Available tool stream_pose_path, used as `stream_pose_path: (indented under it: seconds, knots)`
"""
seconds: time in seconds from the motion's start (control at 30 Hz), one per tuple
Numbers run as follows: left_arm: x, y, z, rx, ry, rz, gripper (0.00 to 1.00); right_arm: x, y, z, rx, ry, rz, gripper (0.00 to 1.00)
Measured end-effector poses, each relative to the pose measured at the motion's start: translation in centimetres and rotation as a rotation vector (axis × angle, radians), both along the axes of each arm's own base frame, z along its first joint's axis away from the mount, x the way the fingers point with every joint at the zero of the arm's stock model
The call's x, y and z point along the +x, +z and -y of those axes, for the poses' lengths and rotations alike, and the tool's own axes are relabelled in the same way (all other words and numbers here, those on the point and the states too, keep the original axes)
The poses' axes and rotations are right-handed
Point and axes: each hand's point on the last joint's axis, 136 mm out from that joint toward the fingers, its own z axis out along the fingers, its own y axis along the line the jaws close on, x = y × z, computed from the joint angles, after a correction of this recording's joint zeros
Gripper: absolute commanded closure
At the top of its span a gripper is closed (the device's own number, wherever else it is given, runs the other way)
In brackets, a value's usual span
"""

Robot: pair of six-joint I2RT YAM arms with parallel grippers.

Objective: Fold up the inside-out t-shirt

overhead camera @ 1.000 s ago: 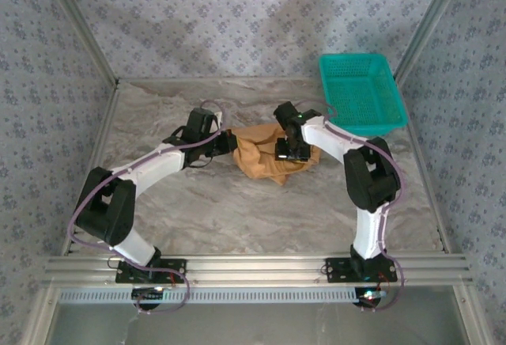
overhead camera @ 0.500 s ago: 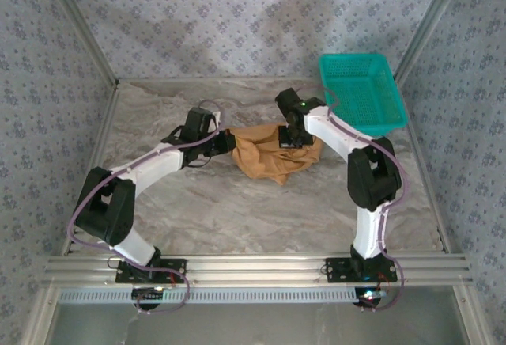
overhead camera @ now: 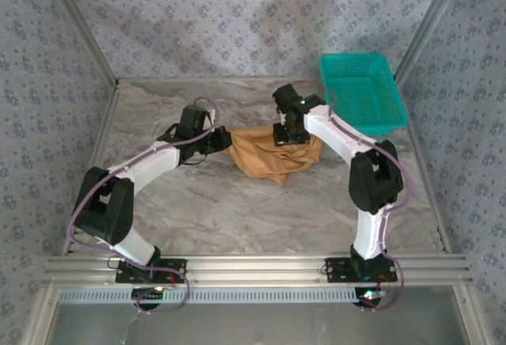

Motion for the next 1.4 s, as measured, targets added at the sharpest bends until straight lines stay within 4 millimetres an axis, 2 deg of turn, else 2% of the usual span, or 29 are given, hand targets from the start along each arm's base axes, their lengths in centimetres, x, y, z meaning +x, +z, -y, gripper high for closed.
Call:
stream_pose_path:
  seconds: [0.13, 0.3, 0.37, 0.4, 0.5, 0.67, 0.77, 0.83, 0.9, 0.97, 1.0, 1.1, 1.17, 1.23, 1.3, 1.37, 1.4]
  knots:
    - [0.0, 0.0, 0.0, 0.000, 0.000, 0.000, 1.00, -0.8, -3.9, 0.2, -0.053, 0.025, -0.086, 0.53]
    - [0.0, 0.0, 0.0, 0.000, 0.000, 0.000, 1.00, -1.0, -5.9, 0.6, -0.077, 0.028, -0.124, 0.50]
    - [0.0, 0.0, 0.0, 0.000, 0.000, 0.000, 1.00, -0.8, -6.1, 0.7, -0.082, 0.024, -0.124, 0.60]
    - [0.0, 0.0, 0.0, 0.000, 0.000, 0.000, 1.00, -0.7, -6.2, 0.8, -0.086, 0.022, -0.121, 0.74]
    - [0.0, 0.0, 0.0, 0.001, 0.000, -0.001, 1.00, -0.5, -6.4, 1.1, -0.099, 0.022, -0.119, 1.00]
    - [-0.1, -0.3, -0.5, 0.014, 0.002, -0.011, 1.00, 0.4, -5.0, 1.6, -0.104, 0.006, -0.100, 1.00]
    - [0.3, -0.5, -1.7, 0.028, 0.020, -0.015, 1.00, 0.9, -2.1, 1.1, -0.073, 0.007, -0.061, 1.00]
    - [0.7, -0.4, -3.1, 0.035, 0.044, -0.018, 1.00, 0.9, 1.4, 0.4, -0.005, 0.016, -0.012, 1.00]
    - [1.3, -0.1, -4.8, 0.035, 0.076, -0.011, 1.00, 0.7, 5.6, -0.4, 0.091, 0.023, 0.049, 1.00]
    - [2.0, 0.3, -6.6, 0.030, 0.112, -0.007, 1.00, 0.2, 11.3, -0.8, 0.233, 0.024, 0.133, 1.00]
    - [2.4, 0.5, -7.6, 0.026, 0.135, -0.004, 1.00, -0.2, 14.3, -0.6, 0.296, 0.020, 0.180, 1.00]
    - [3.0, 1.2, -9.5, 0.004, 0.163, 0.006, 1.00, -1.6, 21.2, 0.6, 0.515, -0.006, 0.275, 1.00]
    - [3.1, 1.6, -10.7, 0.003, 0.185, 0.013, 1.00, -2.4, 24.4, 2.6, 0.630, -0.051, 0.327, 1.00]
    - [3.1, 2.1, -12.1, 0.008, 0.214, 0.015, 1.00, -2.9, 26.4, 4.8, 0.709, -0.109, 0.369, 1.00]
    - [3.0, 2.9, -13.0, 0.012, 0.233, 0.018, 1.00, -3.2, 27.0, 6.6, 0.748, -0.160, 0.390, 1.00]
    - [2.9, 4.5, -13.0, 0.009, 0.233, 0.045, 1.00, -3.5, 26.4, 7.1, 0.773, -0.184, 0.376, 1.00]
    - [2.8, 5.6, -12.9, 0.004, 0.229, 0.067, 1.00, -3.4, 25.5, 7.1, 0.775, -0.193, 0.360, 1.00]
